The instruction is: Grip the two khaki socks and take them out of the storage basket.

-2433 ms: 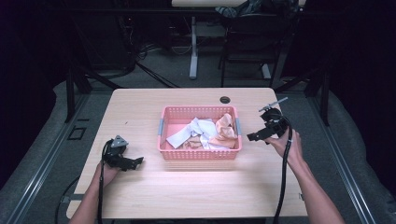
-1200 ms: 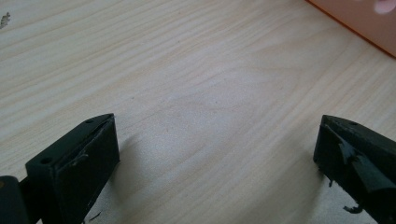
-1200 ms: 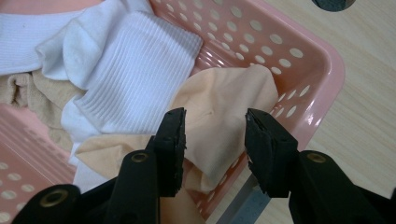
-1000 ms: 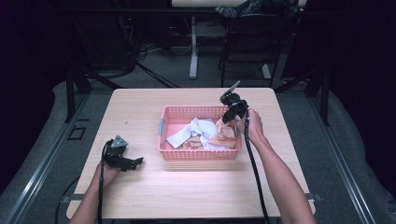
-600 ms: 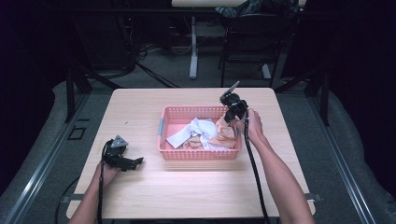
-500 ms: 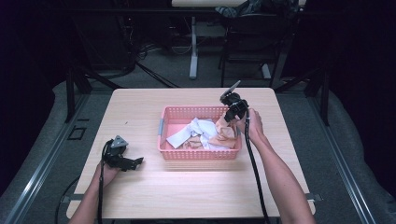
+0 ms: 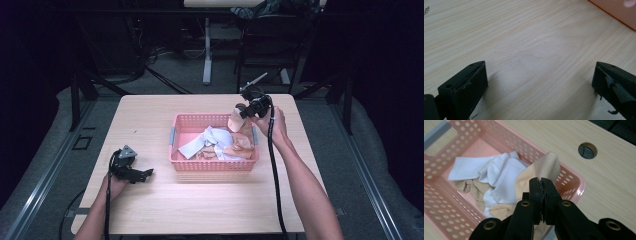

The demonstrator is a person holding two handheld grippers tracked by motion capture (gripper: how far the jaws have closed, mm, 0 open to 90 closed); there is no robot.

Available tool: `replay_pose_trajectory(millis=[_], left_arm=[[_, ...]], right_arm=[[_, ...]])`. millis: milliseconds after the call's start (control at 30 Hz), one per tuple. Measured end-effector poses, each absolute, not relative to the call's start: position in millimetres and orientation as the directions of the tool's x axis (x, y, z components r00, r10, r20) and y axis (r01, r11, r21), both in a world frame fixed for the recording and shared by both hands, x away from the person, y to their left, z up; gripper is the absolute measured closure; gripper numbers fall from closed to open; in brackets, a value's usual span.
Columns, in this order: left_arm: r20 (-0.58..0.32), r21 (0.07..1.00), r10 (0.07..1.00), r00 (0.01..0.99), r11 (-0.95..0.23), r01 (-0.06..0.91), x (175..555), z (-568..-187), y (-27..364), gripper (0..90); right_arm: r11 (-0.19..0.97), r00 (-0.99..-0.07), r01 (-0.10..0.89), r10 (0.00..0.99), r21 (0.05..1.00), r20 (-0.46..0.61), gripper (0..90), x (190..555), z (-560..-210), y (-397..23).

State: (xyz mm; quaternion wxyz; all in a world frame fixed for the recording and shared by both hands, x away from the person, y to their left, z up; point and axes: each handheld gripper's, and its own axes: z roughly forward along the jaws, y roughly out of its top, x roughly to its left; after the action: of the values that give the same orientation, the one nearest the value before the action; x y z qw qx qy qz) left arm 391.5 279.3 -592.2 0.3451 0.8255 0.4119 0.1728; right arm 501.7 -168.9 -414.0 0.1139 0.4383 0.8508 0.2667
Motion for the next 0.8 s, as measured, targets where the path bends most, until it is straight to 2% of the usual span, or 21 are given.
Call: replay_pose_trajectory(millis=[400, 800], left_arm=[[-0.001, 0.712, 0.798, 0.603, -0.423, 0.561, 392, -592, 279, 0.0], [-0.001, 0.712, 0.798, 0.602, -0.422, 0.561, 392, -592, 279, 0.0]], right_arm=[[0.465, -0.606, 0.656, 0.794, 0.594, 0.047, 87.4, 492, -388, -175], [0.413, -0.581, 0.639, 0.812, 0.649, 0.055, 87.4, 476, -365, -211]])
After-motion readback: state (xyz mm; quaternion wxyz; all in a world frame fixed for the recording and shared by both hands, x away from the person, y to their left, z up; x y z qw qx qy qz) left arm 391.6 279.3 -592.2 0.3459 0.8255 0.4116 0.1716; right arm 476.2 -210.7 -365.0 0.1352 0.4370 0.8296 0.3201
